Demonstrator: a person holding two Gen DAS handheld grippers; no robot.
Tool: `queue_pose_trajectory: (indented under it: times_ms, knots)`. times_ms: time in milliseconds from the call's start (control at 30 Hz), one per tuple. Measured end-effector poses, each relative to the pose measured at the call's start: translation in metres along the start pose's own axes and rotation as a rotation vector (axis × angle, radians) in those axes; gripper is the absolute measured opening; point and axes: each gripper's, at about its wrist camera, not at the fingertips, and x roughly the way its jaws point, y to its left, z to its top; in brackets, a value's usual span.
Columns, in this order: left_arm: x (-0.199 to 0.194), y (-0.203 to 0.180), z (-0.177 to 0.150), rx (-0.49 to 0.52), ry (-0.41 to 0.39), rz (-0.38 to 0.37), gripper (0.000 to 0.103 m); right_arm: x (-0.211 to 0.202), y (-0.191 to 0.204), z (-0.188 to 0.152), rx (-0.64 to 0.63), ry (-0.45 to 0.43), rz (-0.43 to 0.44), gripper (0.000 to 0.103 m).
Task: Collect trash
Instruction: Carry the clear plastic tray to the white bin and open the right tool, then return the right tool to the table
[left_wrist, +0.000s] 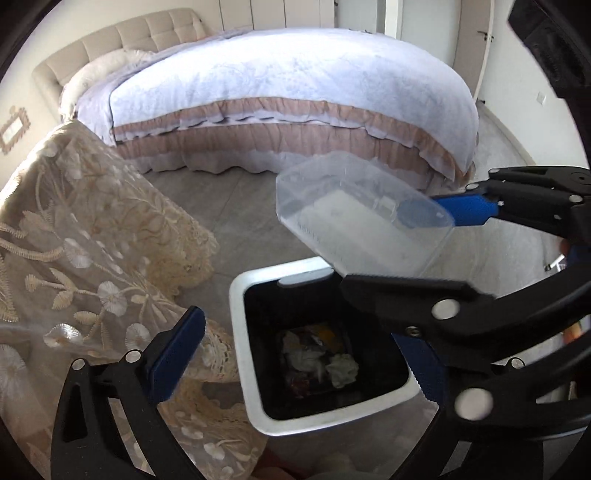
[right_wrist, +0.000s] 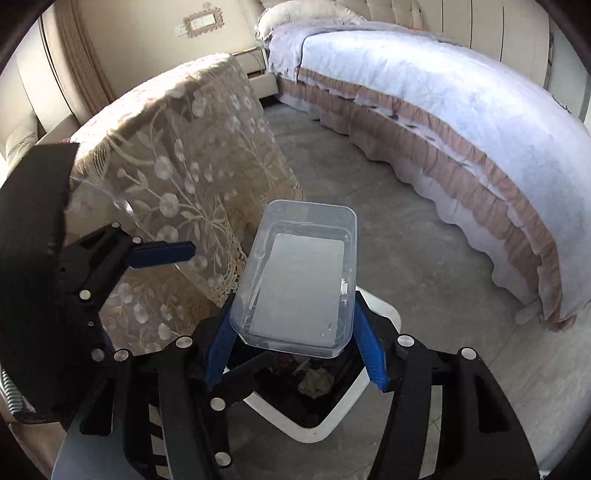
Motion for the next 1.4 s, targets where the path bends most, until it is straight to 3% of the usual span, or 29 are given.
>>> queue_pose_trajectory:
  times_ms: [233, 300, 333, 600, 833, 1067, 1400]
  knots:
    - [0.0, 0.0, -0.006, 0.04, 0.018, 0.032, 0.098, 0.015, 0.003, -0.005, 0.017, 0.046, 0.037, 0.064]
    - [-0.002, -0.002, -0.008, 0.063, 0.021, 0.038, 0.098, 0.015, 0.003, -0.004, 0.023, 0.049, 0.04, 0.097]
    - [-0.004, -0.003, -0.009, 0.068, 0.019, 0.039, 0.098, 0.015, 0.003, -0.003, 0.024, 0.042, 0.034, 0.098]
    - [-0.031, -0.001, -0.014, 0.031, -0.02, -0.012, 0.098, 0.0, 0.014, 0.007, -0.006, 0.007, -0.003, 0.098]
    - [-0.095, 0.011, -0.015, -0.015, -0.164, 0.0, 0.098, -0.049, 0.042, 0.031, -0.108, -0.168, 0.005, 0.098]
    - [-0.157, 0.053, -0.031, -0.108, -0.267, 0.135, 0.098, -0.093, 0.09, 0.06, -0.245, -0.356, 0.041, 0.098]
    - [-0.232, 0.138, -0.099, -0.313, -0.315, 0.453, 0.098, -0.097, 0.177, 0.089, -0.352, -0.403, 0.189, 0.098]
